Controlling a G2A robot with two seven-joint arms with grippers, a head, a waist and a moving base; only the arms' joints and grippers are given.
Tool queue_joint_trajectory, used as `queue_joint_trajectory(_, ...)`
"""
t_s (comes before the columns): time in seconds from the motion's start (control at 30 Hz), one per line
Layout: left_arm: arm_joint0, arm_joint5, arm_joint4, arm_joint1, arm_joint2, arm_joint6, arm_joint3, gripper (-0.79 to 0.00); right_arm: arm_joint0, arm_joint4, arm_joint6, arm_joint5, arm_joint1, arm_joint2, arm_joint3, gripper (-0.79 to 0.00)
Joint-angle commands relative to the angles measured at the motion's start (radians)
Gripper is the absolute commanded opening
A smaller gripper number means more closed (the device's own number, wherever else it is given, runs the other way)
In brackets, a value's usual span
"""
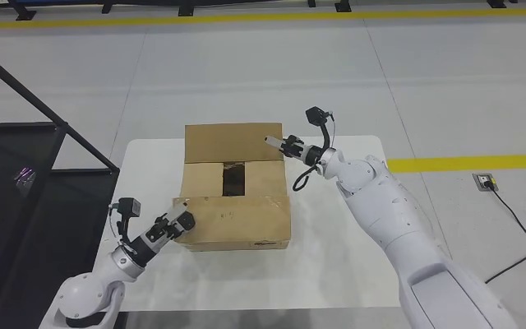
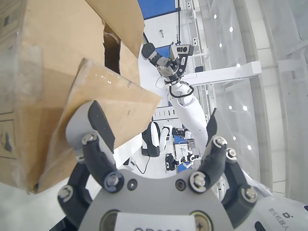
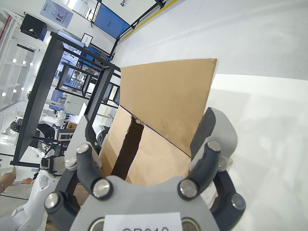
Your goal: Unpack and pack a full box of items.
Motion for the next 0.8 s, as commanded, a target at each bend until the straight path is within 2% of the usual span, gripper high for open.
queue_joint_trajectory(0.0, 0.010, -0.015, 0.014, 0.001, -0.008, 0.002, -0.009, 0.000, -0.001, 0.000, -0.001, 0.001, 0.000, 0.000, -0.001, 0.000)
queue_joint_trajectory(0.37, 0.011, -0.015, 0.015, 0.001, -0.007, 0.003, -0.011, 0.000, -0.005, 0.002, -0.008, 0.005, 0.000, 0.002, -0.004, 0.000)
queue_joint_trajectory(0.43, 0.014, -0.012, 0.032, 0.001, 0.000, 0.000, -0.023, 0.000, -0.020, 0.003, -0.032, 0.059, -0.003, 0.002, -0.024, 0.000)
queue_joint_trajectory(0.53, 0.020, -0.018, 0.082, -0.001, 0.005, 0.066, -0.037, 0.000, -0.030, 0.022, -0.056, 0.083, -0.005, 0.014, -0.045, 0.000)
queue_joint_trajectory(0.63, 0.029, -0.020, 0.080, -0.004, 0.014, 0.085, -0.042, 0.000, -0.030, 0.027, -0.062, 0.081, -0.006, 0.022, -0.044, 0.000)
queue_joint_trajectory(0.77, 0.028, 0.002, 0.063, -0.006, 0.019, 0.100, -0.035, 0.000, -0.013, 0.009, -0.093, 0.128, -0.011, 0.021, -0.014, 0.000)
